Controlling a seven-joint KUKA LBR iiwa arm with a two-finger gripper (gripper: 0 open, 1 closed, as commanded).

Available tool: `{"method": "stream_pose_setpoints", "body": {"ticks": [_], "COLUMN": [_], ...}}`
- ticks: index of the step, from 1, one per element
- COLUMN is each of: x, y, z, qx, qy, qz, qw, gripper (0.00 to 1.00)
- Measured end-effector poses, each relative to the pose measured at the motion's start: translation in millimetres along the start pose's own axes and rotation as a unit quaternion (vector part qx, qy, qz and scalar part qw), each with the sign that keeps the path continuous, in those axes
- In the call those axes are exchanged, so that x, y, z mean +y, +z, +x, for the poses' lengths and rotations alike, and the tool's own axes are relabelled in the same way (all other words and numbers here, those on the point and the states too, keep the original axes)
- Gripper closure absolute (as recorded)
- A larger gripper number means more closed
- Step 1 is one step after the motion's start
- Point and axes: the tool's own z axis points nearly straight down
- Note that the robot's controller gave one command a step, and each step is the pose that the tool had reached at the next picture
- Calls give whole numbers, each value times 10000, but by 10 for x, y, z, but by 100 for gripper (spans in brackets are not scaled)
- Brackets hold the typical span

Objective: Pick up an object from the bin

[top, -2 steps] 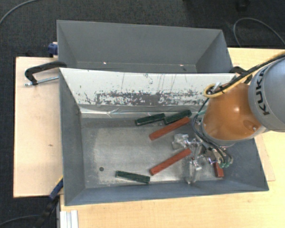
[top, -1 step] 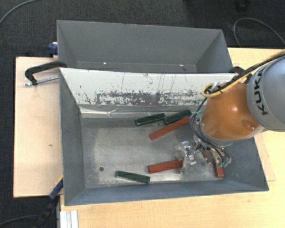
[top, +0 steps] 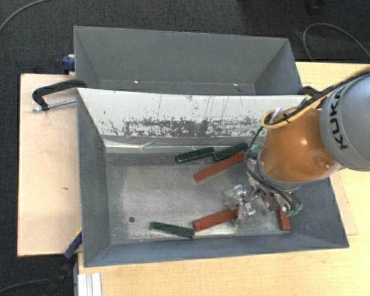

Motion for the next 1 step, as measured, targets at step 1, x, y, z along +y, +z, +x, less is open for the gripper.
{"method": "stream_pose_setpoints", "body": {"ticks": [1], "x": [55], "y": [-1374], "z": [-17], "qx": [-68], "qy": [-27], "qz": [26], "qw": [10000], "gripper": [100]}}
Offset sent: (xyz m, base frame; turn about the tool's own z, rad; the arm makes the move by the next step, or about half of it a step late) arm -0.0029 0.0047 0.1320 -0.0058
